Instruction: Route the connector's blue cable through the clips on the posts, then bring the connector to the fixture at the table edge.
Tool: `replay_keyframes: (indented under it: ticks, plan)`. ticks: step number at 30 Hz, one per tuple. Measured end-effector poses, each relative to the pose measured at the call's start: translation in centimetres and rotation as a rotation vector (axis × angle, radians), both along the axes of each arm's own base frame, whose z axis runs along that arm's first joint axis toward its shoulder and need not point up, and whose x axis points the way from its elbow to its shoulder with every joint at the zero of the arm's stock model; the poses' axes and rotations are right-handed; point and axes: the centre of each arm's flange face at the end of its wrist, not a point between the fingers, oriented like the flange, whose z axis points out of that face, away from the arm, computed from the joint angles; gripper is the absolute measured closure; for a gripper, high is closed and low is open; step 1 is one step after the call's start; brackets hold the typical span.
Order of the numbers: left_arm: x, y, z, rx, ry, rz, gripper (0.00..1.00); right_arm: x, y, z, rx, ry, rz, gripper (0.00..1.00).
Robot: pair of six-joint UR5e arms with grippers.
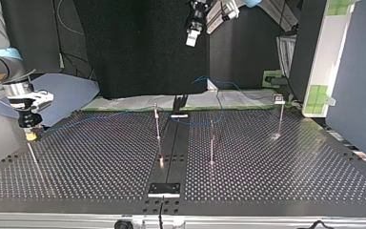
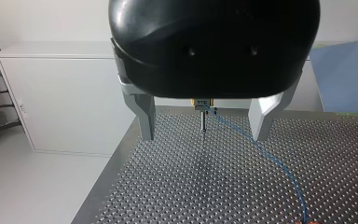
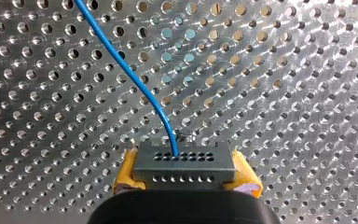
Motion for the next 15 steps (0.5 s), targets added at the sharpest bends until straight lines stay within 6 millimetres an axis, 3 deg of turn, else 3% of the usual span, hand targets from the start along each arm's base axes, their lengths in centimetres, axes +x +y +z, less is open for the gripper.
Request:
replay_keyframes:
  ticks: [15]
  plan:
    - [0.04, 0.00, 0.02, -0.001, -0.001, 0.001, 0.00, -0.12, -0.13, -0.15, -0.002, 0.000, 0.007, 1.00]
